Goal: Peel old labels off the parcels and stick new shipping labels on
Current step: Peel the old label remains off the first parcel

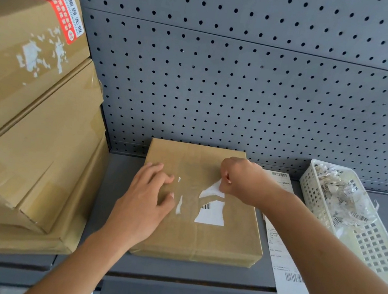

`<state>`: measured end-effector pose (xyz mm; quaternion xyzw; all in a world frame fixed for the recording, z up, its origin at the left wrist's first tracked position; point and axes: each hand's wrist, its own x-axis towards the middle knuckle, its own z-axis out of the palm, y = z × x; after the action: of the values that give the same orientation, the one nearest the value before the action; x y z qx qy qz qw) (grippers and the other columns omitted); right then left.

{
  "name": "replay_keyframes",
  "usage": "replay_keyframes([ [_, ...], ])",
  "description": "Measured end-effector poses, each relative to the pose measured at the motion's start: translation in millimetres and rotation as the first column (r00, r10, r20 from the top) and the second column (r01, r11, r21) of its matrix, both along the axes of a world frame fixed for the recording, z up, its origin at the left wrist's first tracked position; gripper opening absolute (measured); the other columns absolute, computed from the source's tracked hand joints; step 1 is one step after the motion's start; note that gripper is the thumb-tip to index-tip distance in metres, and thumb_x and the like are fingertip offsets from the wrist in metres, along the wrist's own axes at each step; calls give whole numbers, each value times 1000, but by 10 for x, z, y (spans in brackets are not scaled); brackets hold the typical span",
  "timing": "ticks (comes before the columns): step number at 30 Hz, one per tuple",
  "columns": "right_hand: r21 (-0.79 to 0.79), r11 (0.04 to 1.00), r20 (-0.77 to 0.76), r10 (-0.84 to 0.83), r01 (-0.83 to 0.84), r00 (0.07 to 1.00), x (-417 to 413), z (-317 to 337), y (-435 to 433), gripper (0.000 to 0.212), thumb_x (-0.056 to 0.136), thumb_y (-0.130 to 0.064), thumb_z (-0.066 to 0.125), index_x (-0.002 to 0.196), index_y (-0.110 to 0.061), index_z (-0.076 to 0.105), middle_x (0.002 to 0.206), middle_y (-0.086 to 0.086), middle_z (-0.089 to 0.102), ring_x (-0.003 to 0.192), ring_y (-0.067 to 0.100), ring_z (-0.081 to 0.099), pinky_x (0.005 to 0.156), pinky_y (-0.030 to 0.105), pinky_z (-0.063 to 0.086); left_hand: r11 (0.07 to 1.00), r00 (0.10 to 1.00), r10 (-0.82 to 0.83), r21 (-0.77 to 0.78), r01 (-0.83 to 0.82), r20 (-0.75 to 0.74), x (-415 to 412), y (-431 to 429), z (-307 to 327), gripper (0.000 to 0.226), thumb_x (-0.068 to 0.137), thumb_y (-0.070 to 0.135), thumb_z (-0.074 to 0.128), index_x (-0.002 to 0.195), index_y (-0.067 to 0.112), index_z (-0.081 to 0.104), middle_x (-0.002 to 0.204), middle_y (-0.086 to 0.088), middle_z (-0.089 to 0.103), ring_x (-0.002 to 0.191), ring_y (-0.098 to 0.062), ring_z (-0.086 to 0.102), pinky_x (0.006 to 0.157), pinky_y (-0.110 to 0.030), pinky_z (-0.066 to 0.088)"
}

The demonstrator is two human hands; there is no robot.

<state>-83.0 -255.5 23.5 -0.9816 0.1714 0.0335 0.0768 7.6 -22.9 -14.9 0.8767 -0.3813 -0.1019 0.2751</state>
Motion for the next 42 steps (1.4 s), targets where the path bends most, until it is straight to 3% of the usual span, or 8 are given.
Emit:
replay_keyframes([
  [5, 119, 993, 171, -47, 26, 984, -105, -37, -39, 8, 85, -9, 56, 89, -11, 63, 88, -1, 62, 79, 23, 61, 73, 36, 53, 1000, 1000, 5, -1, -5, -1, 4, 1, -12, 37, 103, 43, 43, 139, 36, 44, 160, 24, 13, 149, 7, -4, 95, -36, 44],
  [11, 163, 987, 206, -46, 12, 978, -92, -80, -43, 17, 86, -9, 57, 92, -18, 71, 88, -5, 60, 79, 21, 62, 76, 38, 55, 1000, 1000, 6, -4, -6, 2, 6, 1, -21, 38, 102, 44, 43, 139, 36, 45, 160, 24, 14, 149, 6, -3, 94, -36, 46],
  [18, 254, 966, 278, -122, 50, 953, -148, -176, 0, 24, 82, -8, 56, 70, -29, 58, 80, -9, 58, 72, 13, 59, 70, 34, 54, 1000, 1000, 8, -9, -8, -1, -9, 3, -15, 36, 102, 43, 44, 138, 36, 45, 160, 24, 14, 149, 7, -2, 93, -36, 45],
  [25, 297, 954, 418, -177, 50, 891, -239, -269, 25, 14, 83, -3, 61, 87, -12, 71, 88, -6, 60, 73, 3, 54, 69, 15, 44, 1000, 1000, 12, -21, -12, -4, -8, -2, -11, 36, 102, 41, 46, 137, 33, 47, 160, 23, 16, 150, 6, -1, 91, -34, 45],
  [30, 271, 960, 438, -183, 65, 880, -240, -313, 76, 10, 84, -4, 58, 79, -11, 66, 84, -3, 57, 70, 12, 53, 66, 23, 44, 1000, 1000, 11, -26, -12, -2, -11, -2, -18, 36, 102, 41, 46, 137, 34, 47, 159, 23, 16, 149, 6, -1, 94, -36, 44],
  [34, 290, 955, 470, -194, 57, 861, -254, -315, 75, 12, 83, -3, 62, 89, -12, 68, 85, -4, 57, 67, 6, 53, 66, 12, 41, 999, 1000, 17, -29, -17, -6, -12, -2, -20, 35, 102, 41, 46, 137, 34, 47, 159, 23, 16, 149, 6, -1, 95, -37, 44],
  [38, 154, 988, 429, -96, 32, 898, -211, -321, 55, 13, 83, -2, 62, 90, -10, 71, 87, -1, 57, 66, 18, 54, 65, 34, 52, 999, 1000, 10, -38, -10, 1, -1, 3, -38, 36, 102, 41, 46, 137, 33, 47, 160, 22, 17, 150, 6, -1, 96, -36, 46],
  [42, -2, 1000, 318, 22, -23, 948, -140, -205, 19, 11, 89, -4, 57, 92, -4, 68, 92, 8, 59, 73, 29, 57, 69, 43, 53, 999, 1000, 4, -35, -4, 5, -5, -1, -30, 36, 102, 41, 45, 138, 35, 46, 159, 23, 16, 149, 7, -2, 92, -32, 43],
])
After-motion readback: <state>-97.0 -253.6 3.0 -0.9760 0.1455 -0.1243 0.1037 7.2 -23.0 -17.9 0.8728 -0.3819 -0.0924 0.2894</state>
